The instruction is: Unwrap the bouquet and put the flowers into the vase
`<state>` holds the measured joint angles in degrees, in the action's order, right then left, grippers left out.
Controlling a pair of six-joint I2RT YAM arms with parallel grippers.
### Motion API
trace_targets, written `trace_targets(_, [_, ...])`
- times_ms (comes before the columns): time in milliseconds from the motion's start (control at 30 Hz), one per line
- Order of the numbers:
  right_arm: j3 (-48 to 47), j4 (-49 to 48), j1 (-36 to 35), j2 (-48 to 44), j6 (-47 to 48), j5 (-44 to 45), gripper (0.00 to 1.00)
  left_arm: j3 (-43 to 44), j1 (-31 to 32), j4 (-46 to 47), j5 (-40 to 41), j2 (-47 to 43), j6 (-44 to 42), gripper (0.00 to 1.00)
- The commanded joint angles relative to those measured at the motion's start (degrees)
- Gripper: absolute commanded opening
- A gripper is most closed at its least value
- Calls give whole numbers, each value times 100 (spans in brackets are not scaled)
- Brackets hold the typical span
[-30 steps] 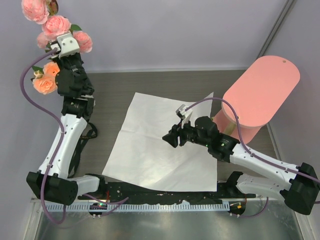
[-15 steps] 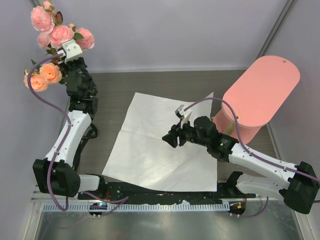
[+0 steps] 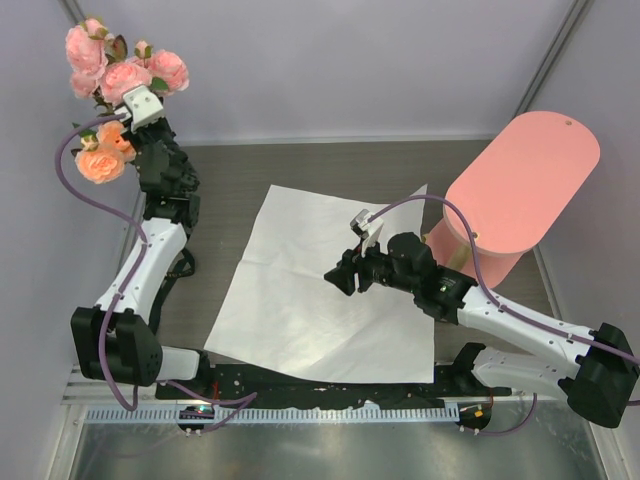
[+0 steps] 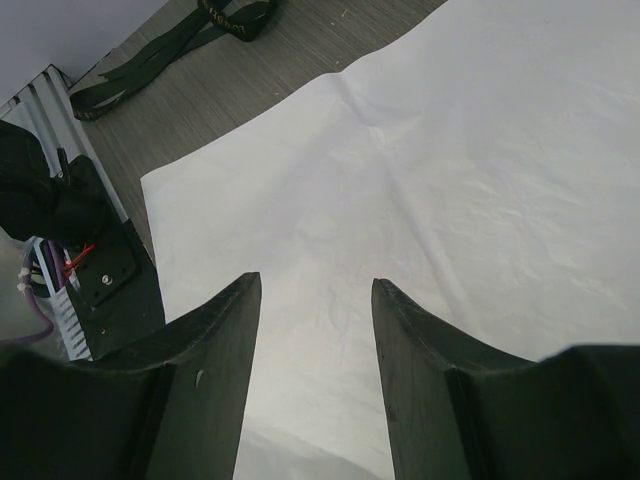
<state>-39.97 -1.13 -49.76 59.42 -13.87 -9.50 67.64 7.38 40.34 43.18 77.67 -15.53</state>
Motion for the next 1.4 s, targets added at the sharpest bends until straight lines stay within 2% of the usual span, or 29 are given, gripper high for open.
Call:
trace_targets(0, [-249,-151,-25,-18,-28,0,54,-216,-52,-316,455,12,366,19])
trace_targets(233, [-266,-142,-16,-53,-72,-8,54,-242,-43,-579,490,-76,498,32])
trace_targets(267, [-257,-142,-16,-62,-90,-8,54,-242,-52,-632,525,-103,507,38])
trace_targets(367, [-249,-151,-16,-62,-116,-35,54,-251,-52,-807,534,-199,638,50])
trace_targets(433, [-240,-142,-16,-53,-142,-35,54,-260,-52,-861,534,-234,727,53])
trace_targets(467, [-240,-160,-16,-53,-142,-43,54,-251,-52,-922,534,-261,735,59])
trace_targets(533, [-240,-160,-17,-53,-151,-61,54,-181,-43,-1080,543,-305,849,65])
trace_targets(633, [-240,-151,-16,-53,-160,-70,54,-102,-52,-1528,464,-436,1191,81])
trace_targets(700, [-240,-160,-16,-44,-169,-70,54,-32,-52,-2045,237,-620,1402,87])
trace_targets(733, [-248,-151,-16,-44,-178,-70,54,-5,-43,-2265,122,-691,1725,93])
trace_targets(833, [-249,-177,-16,-18,-221,-96,54,74,-52,-3056,-317,-955,2105,100])
trace_targets(933, [-257,-204,-16,8,-265,-131,54,118,-52,-3620,-704,-1165,2510,100])
trace_targets(1033, [-284,-195,-16,26,-309,-175,54,250,-52,-4268,-714,-1298,2800,100])
trace_targets(1367, [-257,-204,-17,17,-476,-175,54,382,-43,-5334,-952,-1763,3319,100])
